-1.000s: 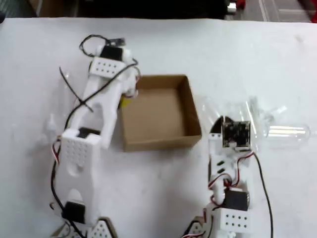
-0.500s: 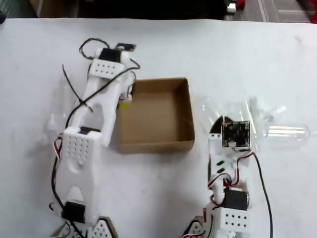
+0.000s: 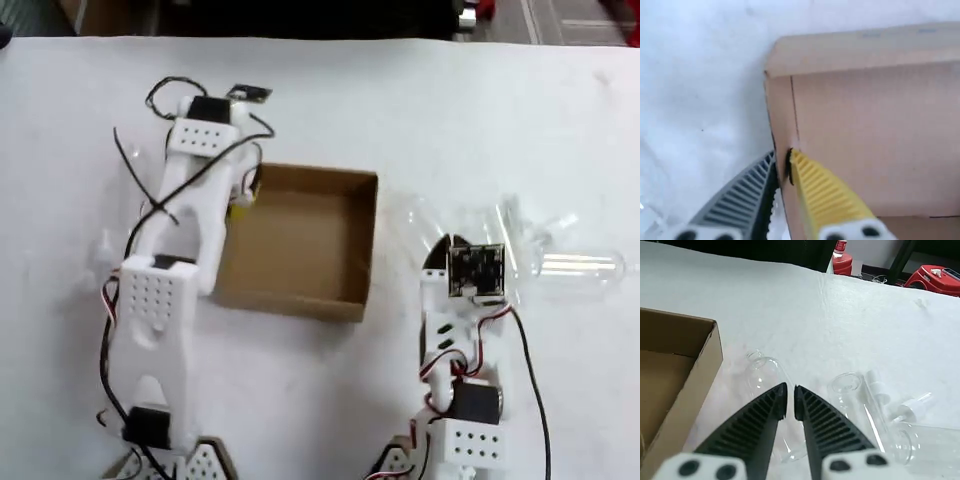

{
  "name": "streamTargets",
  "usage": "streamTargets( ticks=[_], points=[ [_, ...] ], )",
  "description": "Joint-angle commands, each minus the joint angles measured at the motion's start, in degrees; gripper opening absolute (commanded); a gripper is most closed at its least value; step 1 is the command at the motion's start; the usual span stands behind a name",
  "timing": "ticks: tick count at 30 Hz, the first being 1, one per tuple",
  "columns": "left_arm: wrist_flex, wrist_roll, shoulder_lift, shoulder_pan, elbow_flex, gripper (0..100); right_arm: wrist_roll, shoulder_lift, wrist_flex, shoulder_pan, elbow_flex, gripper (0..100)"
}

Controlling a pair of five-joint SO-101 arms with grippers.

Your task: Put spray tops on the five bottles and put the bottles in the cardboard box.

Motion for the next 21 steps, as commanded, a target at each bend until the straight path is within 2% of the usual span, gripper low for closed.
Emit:
streamTargets(
  ticks=[1, 4, 6, 18, 21],
  points=[
    [0.88, 4.66, -0.4, -1.71, -2.37, 2, -0.35, 0.4, -1.01, -0.13, 0.62, 1.8],
    [1.76, 13.71, -0.4, -1.71, -3.08, 2, -0.35, 0.4, -1.01, -0.13, 0.62, 1.8],
    [1.76, 16.26, -0.4, -1.63, -3.25, 2, -0.35, 0.4, -1.01, -0.13, 0.62, 1.8],
    [1.76, 16.62, -1.71, -1.54, -3.25, 3, -0.35, 0.4, -1.1, -0.13, 0.62, 1.8],
    [1.85, 16.88, -5.05, -1.27, -2.81, 7, -0.35, 0.4, -1.1, -0.13, 0.62, 1.8]
  ],
)
